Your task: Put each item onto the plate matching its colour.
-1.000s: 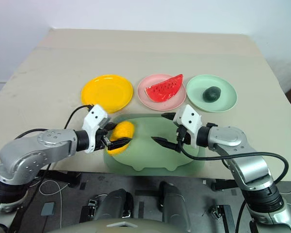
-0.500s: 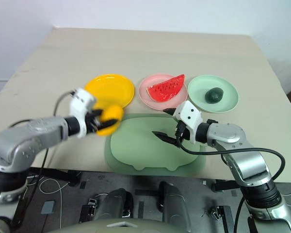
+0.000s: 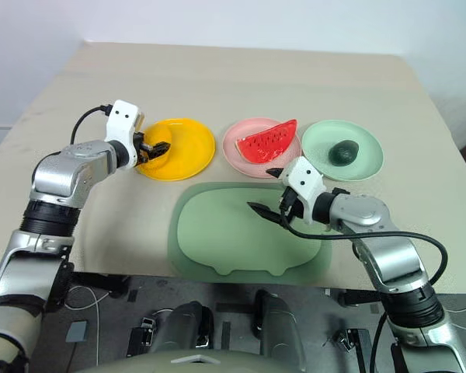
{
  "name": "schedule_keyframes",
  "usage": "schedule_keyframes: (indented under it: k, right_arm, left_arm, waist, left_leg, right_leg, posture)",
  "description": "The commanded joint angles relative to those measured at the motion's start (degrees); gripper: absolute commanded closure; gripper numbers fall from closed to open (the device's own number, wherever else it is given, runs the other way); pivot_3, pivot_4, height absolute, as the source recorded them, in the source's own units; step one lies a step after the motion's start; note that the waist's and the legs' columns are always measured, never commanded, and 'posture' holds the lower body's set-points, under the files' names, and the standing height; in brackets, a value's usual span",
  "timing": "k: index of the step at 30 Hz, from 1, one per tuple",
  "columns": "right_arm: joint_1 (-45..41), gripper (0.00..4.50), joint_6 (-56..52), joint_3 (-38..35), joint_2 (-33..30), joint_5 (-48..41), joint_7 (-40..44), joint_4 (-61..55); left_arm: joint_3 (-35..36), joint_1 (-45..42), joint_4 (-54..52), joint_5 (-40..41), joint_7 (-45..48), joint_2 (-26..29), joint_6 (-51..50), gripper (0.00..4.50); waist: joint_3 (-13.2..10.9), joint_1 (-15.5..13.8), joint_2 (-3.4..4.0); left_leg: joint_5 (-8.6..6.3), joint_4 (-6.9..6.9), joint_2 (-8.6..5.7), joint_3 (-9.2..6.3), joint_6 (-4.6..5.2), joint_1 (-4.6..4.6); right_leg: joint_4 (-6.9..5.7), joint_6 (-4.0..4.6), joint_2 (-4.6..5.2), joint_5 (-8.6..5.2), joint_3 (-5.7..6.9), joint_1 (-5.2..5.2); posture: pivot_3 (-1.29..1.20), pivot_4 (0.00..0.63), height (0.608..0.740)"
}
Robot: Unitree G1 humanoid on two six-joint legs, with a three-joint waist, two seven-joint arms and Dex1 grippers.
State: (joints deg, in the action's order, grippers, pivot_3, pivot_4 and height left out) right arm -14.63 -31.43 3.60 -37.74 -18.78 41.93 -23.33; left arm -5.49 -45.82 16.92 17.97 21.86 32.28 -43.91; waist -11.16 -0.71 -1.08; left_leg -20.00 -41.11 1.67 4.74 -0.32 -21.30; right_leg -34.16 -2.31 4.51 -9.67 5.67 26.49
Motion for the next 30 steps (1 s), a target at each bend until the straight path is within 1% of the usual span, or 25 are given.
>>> schedule_keyframes:
  k: [1,7,11,13,15,18,21,22,26,28,30]
  right_arm:
    - [1.16,0.00,-0.06,-2.24,-0.35,-0.17,-1.01,-2.91]
    - [1.00,0.00,-0.95,-3.63,-1.48,-0.66,-0.97,-2.80]
    - [-0.46,0.00,-1.20,-4.91,-2.46,-1.28,0.08,-0.66]
    - [-1.20,0.00,-1.28,-5.85,-2.63,-2.04,0.63,0.43]
    - [-2.16,0.00,-1.70,-8.61,-2.13,-4.54,1.22,2.26]
    - [-3.03,0.00,-2.62,-14.04,-1.36,-9.63,2.18,5.44]
    - [-2.04,0.00,-4.81,-18.31,-4.25,-13.51,6.25,8.96]
    - [-1.11,0.00,-5.48,-19.62,-5.12,-14.58,7.42,9.88]
    - [3.56,0.00,-6.38,-23.85,-7.48,-16.83,10.21,12.54]
    - [5.85,0.00,-6.55,-25.20,-8.21,-17.23,10.66,12.15]
    - [6.92,0.00,-6.89,-26.14,-8.26,-17.67,10.18,11.64]
  left_arm:
    - [1.17,-1.33,0.25,-1.59,1.81,-0.40,1.56,0.02]
    - [8.10,0.05,-6.71,1.29,1.82,-0.92,0.15,0.02]
    - [14.59,3.04,-15.83,4.01,1.71,-0.18,0.87,0.02]
    - [17.97,6.91,-22.43,5.65,2.91,1.24,1.29,0.02]
    - [19.95,12.76,-29.61,6.19,4.81,3.47,2.41,0.02]
    - [25.26,24.89,-39.84,8.65,8.15,5.66,3.43,0.02]
    - [31.89,37.02,-47.36,12.68,9.79,4.67,2.76,0.02]
    - [33.66,41.23,-49.13,13.91,10.46,3.77,3.07,0.02]
    - [34.35,53.30,-54.33,14.56,10.50,0.70,4.78,0.02]
    - [33.70,56.17,-55.90,14.91,9.33,-1.00,5.12,0.02]
    - [32.98,57.08,-56.67,15.21,8.44,-2.45,5.60,0.02]
  waist:
    - [0.00,0.03,0.00]
    - [0.00,-0.03,0.00]
    - [0.00,0.07,-0.01]
    - [-0.01,0.22,0.00]
    - [-0.01,0.36,0.01]
    - [-0.01,0.25,0.02]
    - [0.00,-0.05,0.02]
    - [-0.01,-0.23,0.02]
    - [0.01,-0.63,0.00]
    - [0.01,-0.83,0.00]
    - [0.01,-0.91,0.01]
  left_leg:
    - [0.00,0.00,0.01,0.00,0.00,0.00]
    - [0.00,-0.01,0.05,-0.07,0.01,-0.01]
    - [0.00,-0.02,0.05,-0.15,0.00,-0.01]
    - [0.00,-0.01,0.06,-0.14,0.00,0.01]
    - [0.00,0.00,0.10,-0.14,0.00,0.03]
    - [0.01,0.04,0.12,-0.11,-0.01,0.06]
    - [-0.01,0.01,0.16,-0.12,0.03,0.05]
    - [-0.10,0.00,0.16,-0.15,0.18,0.04]
    - [-0.24,-0.04,0.15,-0.18,0.42,0.05]
    - [-0.25,-0.04,0.15,-0.18,0.44,0.06]
    - [-0.25,-0.05,0.14,-0.16,0.44,0.09]
  right_leg:
    - [-0.02,0.00,0.00,0.00,0.00,0.01]
    - [-0.06,0.00,0.00,0.00,-0.01,0.03]
    - [-0.05,-0.01,0.04,0.01,-0.02,0.03]
    - [-0.05,-0.01,0.03,0.01,-0.04,0.03]
    - [-0.07,0.00,0.02,0.01,-0.06,0.04]
    - [-0.08,0.00,0.01,0.01,-0.09,0.05]
    - [-0.06,0.01,0.03,0.00,-0.10,0.03]
    - [-0.06,0.01,0.04,0.00,-0.09,0.01]
    - [-0.02,0.04,0.09,-0.02,-0.07,-0.04]
    - [-0.01,0.06,0.09,-0.03,-0.09,-0.05]
    - [-0.02,0.12,0.06,-0.07,-0.11,-0.05]
  posture:
    - [0.00,0.150,0.740]
    - [0.00,0.150,0.740]
    - [0.00,0.150,0.740]
    - [0.00,0.150,0.740]
    - [0.00,0.150,0.740]
    - [0.00,0.150,0.740]
    - [0.00,0.150,0.740]
    - [0.00,0.150,0.740]
    - [0.00,0.150,0.740]
    - [0.00,0.150,0.740]
    - [0.00,0.150,0.740]
